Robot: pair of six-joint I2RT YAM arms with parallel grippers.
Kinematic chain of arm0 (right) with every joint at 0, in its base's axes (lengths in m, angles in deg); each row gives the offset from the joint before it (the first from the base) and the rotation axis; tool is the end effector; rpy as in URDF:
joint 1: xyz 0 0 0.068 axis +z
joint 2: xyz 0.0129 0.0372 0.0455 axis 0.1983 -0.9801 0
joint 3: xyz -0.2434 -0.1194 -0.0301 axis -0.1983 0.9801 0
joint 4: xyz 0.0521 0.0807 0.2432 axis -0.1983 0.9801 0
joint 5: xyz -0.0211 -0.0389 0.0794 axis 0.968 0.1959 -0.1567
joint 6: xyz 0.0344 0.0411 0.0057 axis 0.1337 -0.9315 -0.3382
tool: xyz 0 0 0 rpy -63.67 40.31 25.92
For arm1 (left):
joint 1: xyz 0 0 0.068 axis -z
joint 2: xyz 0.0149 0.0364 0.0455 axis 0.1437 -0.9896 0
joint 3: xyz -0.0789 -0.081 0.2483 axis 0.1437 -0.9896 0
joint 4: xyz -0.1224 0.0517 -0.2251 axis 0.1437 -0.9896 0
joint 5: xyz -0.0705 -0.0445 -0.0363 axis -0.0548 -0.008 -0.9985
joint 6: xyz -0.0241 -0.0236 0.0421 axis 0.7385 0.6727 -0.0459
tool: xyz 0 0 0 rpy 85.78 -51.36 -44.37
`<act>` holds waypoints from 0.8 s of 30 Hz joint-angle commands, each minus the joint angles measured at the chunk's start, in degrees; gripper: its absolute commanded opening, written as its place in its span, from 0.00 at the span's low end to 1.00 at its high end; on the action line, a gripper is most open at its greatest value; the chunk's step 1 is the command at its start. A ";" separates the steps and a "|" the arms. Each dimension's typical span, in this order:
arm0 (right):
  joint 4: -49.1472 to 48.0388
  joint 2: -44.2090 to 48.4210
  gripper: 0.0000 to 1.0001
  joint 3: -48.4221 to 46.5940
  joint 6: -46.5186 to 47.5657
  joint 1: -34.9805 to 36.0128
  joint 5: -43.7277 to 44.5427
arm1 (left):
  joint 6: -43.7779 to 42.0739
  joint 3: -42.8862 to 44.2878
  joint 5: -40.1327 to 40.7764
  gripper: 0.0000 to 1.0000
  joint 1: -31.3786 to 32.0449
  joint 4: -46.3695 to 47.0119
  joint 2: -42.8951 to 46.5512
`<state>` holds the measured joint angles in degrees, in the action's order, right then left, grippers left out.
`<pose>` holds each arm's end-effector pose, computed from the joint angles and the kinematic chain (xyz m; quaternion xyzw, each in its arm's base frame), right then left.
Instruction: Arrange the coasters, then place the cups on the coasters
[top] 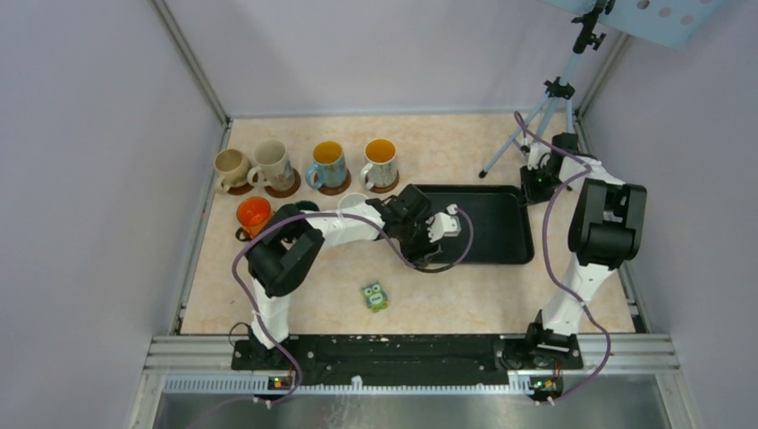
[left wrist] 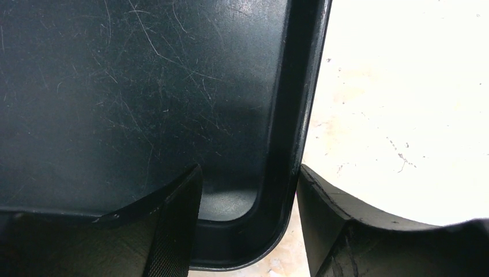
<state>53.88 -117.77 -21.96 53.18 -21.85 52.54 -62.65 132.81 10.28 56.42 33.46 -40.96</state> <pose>0.3855 -0.0600 0.1677 -0.1035 0.9663 0.0971 0.2147 0.2563 -0.3078 0.1631 0.6116 0.7166 -0.2463 0.2275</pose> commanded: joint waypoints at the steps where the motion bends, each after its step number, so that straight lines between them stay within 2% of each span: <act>1: -1.36 -1.30 0.20 -2.71 1.15 -0.22 1.15 | 0.39 2.34 1.03 0.66 -0.12 0.80 -2.39; 4: -0.72 -1.09 0.33 -3.20 1.06 -0.22 1.50 | 0.32 2.74 1.26 0.68 -0.16 0.30 -2.38; 10: 0.99 3.28 0.53 -4.22 0.30 -0.22 0.51 | 0.97 6.36 1.65 0.86 -0.24 -3.45 0.42; 13: 3.07 7.45 0.67 -5.20 -0.10 -0.14 -1.46 | 1.63 9.15 2.01 0.96 -0.47 -6.14 2.83; 15: 3.91 10.38 0.75 -5.56 -0.34 0.10 -2.16 | 2.25 10.61 2.58 0.99 -0.92 -7.13 4.69; 18: 5.77 14.52 0.81 -6.22 -0.48 0.97 -3.13 | 2.53 12.42 3.18 0.99 -2.16 -8.94 7.54; 21: 7.67 18.67 0.83 -6.81 -0.89 1.76 -5.10 | 4.35 14.75 0.89 0.99 -5.29 -12.08 10.95; 24: 8.94 22.93 0.84 -6.63 -1.56 2.42 -8.11 | 8.39 17.09 -4.02 0.99 -12.45 -14.81 14.49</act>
<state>60.02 -101.29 -26.55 52.87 -20.72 49.35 -59.28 145.49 11.31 51.66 22.57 -33.50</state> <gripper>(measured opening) 0.831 0.987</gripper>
